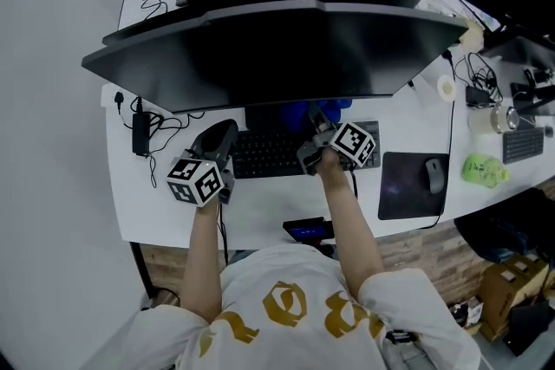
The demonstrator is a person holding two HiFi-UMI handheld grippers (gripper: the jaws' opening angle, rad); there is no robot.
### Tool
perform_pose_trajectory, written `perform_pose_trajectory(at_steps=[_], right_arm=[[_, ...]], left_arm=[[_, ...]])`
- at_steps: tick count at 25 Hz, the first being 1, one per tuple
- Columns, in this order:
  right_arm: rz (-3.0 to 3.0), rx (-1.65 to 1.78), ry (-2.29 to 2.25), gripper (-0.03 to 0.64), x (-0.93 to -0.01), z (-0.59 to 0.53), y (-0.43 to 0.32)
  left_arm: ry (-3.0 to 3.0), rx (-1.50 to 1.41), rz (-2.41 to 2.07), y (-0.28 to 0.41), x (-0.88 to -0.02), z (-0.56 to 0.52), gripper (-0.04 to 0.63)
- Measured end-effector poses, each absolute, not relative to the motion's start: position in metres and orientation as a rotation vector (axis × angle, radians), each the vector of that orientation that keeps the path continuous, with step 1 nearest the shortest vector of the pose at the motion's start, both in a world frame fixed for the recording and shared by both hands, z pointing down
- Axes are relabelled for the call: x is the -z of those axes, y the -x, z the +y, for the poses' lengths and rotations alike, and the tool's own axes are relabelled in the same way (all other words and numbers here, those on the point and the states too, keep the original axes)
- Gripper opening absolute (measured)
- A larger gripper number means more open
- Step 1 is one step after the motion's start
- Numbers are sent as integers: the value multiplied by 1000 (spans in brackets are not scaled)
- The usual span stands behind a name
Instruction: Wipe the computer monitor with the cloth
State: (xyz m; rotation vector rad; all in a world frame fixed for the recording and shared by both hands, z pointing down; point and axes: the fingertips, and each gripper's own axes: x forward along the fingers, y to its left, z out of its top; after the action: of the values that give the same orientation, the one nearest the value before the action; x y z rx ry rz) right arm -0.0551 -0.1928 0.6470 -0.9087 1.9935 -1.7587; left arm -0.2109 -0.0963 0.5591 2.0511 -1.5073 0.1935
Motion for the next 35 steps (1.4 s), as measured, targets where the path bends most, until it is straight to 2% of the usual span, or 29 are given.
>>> perform_pose_trajectory(at_steps=[10,18,24,35], right_arm=[[2092,1719,888,118,-643,-178,104],[2648,1232,1102,117,-631,-161,137],[2848,907,1315,118,-627,-162,140],[2928,752,1444,121,-628,-160,154]], left_arm=[[-2026,-159,-1531,253,-560,-79,0],[-2038,-151,-1533,276,-560,-73,0],[-2041,-133,-1539,291,-557,-70,0],[-2033,-95,-1562,316,-557,-64,0]])
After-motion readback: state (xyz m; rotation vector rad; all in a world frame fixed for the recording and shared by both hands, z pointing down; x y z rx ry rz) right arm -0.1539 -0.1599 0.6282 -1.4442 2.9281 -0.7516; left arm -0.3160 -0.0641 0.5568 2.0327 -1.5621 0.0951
